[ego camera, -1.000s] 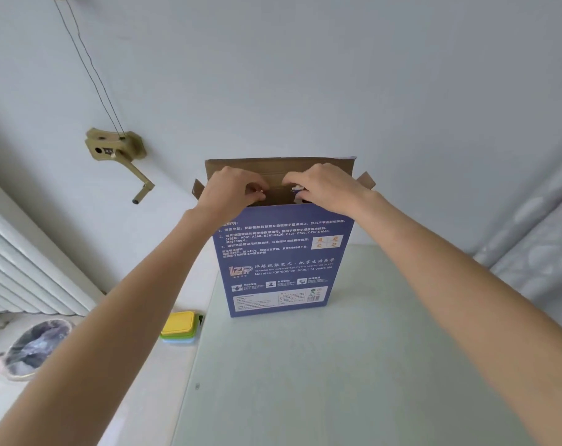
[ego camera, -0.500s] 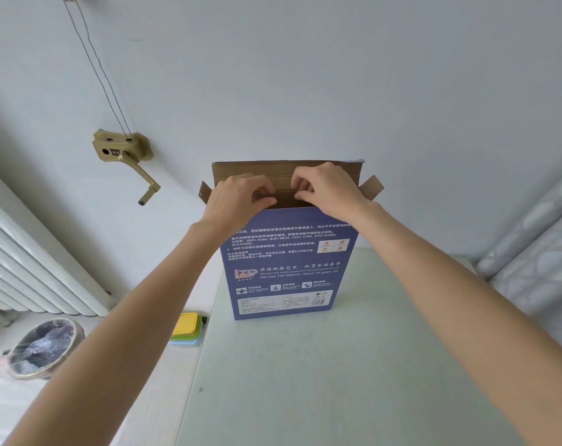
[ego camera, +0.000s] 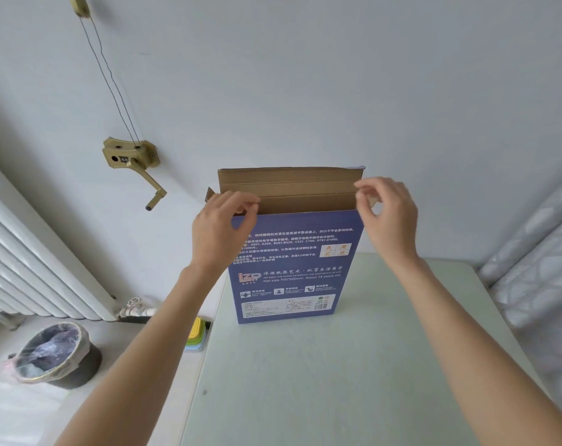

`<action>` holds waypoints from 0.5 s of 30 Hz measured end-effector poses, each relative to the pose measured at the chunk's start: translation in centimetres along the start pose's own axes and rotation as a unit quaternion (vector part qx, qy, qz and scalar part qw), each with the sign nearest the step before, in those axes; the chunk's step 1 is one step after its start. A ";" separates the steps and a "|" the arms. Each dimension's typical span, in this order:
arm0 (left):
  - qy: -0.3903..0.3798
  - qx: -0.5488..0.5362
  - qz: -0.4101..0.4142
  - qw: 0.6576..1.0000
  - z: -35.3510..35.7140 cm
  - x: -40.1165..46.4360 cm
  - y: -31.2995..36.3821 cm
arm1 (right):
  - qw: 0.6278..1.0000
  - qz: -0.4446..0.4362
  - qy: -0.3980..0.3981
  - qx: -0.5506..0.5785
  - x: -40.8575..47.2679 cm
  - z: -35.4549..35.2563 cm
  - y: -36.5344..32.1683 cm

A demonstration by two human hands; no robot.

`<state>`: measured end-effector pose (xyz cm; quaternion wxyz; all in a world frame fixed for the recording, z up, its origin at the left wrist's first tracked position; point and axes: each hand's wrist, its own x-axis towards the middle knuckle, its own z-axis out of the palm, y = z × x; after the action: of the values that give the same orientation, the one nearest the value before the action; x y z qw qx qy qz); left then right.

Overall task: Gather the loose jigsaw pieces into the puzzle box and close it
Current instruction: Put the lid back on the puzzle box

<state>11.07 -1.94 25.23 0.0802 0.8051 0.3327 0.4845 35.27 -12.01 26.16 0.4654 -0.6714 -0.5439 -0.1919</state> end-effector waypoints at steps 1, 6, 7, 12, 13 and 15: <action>0.042 -0.019 -0.032 0.998 -0.3 -0.8 -0.2 | 0.999 0.033 0.008 -0.006 -0.2 -0.2 0.9; 0.119 -0.122 -0.267 0.949 -0.8 -2.9 -1.9 | 0.941 0.282 -0.095 0.158 0.0 0.1 2.8; 0.099 -0.142 -0.301 0.938 -0.7 -2.6 -2.3 | 0.925 0.308 -0.110 0.192 0.2 0.3 2.7; -0.036 -0.118 -0.257 0.958 -0.2 -1.4 -2.7 | 0.956 0.213 -0.149 0.138 -0.3 1.1 2.2; -0.039 -0.103 -0.248 0.963 -0.1 -1.2 -2.8 | 0.961 0.197 -0.154 0.117 -0.3 1.2 2.3; -0.032 -0.073 -0.246 0.966 0.2 -0.6 -3.0 | 0.964 0.192 -0.160 0.092 0.2 1.4 2.5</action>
<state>9.68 0.02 23.31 0.2660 0.7056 0.4815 0.4468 37.28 -10.66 24.56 0.4602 -0.7397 -0.4872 0.0614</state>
